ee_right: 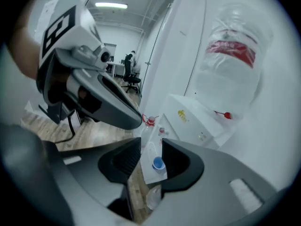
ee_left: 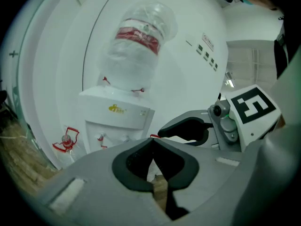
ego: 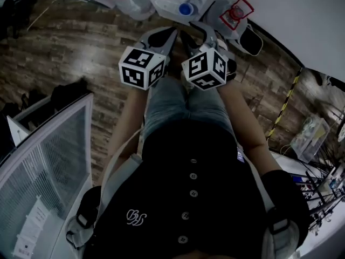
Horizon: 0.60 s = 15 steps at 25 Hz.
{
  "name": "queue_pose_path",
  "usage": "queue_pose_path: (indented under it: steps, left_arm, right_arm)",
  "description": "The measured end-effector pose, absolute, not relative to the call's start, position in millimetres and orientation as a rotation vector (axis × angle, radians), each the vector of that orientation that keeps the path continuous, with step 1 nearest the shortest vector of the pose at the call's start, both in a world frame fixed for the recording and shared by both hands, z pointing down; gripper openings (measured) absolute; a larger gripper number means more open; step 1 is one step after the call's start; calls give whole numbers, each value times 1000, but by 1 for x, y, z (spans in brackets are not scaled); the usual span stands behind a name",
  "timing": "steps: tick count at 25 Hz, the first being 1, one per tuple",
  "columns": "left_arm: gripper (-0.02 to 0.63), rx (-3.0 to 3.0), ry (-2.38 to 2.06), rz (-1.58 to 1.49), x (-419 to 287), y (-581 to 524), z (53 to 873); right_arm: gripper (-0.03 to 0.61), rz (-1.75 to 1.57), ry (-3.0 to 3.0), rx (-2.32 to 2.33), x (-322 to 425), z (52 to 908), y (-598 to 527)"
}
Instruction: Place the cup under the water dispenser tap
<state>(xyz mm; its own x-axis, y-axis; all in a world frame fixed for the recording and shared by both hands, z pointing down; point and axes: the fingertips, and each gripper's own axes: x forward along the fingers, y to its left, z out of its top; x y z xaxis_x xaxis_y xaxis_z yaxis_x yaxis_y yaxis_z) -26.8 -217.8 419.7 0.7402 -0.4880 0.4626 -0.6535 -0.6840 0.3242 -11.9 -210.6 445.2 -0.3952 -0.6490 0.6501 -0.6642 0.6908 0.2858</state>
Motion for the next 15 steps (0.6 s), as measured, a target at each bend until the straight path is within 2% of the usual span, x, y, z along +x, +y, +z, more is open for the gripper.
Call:
queue_pose_path:
  steps: [4,15]
  left_arm:
    - [2,2531,-903,437,-17,-212,389]
    - [2,2538,-950,356,-12,-187,368]
  right_arm:
    - [137,175,-2244,1049,-11,416,-201]
    - [56,268,-2367,1128,26,380,-177]
